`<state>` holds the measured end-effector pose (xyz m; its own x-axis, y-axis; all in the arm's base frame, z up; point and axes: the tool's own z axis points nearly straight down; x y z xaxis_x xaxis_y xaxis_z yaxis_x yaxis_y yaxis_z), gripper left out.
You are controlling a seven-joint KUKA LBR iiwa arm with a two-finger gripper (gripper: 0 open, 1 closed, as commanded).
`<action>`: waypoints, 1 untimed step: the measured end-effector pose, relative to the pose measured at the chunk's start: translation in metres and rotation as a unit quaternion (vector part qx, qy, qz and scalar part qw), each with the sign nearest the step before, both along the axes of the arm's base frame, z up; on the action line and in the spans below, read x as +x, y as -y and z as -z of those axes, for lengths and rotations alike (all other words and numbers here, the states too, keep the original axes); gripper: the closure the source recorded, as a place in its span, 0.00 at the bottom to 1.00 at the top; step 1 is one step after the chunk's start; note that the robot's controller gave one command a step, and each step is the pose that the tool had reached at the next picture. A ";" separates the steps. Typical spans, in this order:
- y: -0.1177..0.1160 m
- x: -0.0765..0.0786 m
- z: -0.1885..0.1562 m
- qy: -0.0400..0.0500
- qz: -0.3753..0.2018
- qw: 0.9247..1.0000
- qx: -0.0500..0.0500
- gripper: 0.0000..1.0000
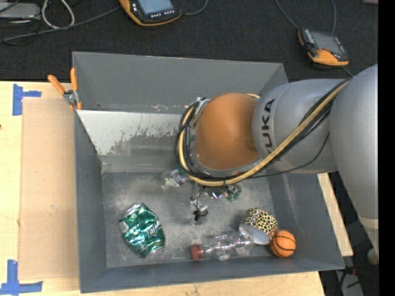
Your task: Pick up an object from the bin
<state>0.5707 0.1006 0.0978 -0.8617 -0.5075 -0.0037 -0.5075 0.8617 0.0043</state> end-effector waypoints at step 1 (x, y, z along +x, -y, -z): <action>-0.016 0.003 0.008 -0.007 -0.037 0.999 0.003 0.00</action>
Offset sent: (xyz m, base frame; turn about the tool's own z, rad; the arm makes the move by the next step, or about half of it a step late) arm -0.0052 -0.0099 -0.0278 -0.3729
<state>0.5738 0.1164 0.0903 -0.8221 -0.5693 0.0047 -0.5692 0.8221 0.0160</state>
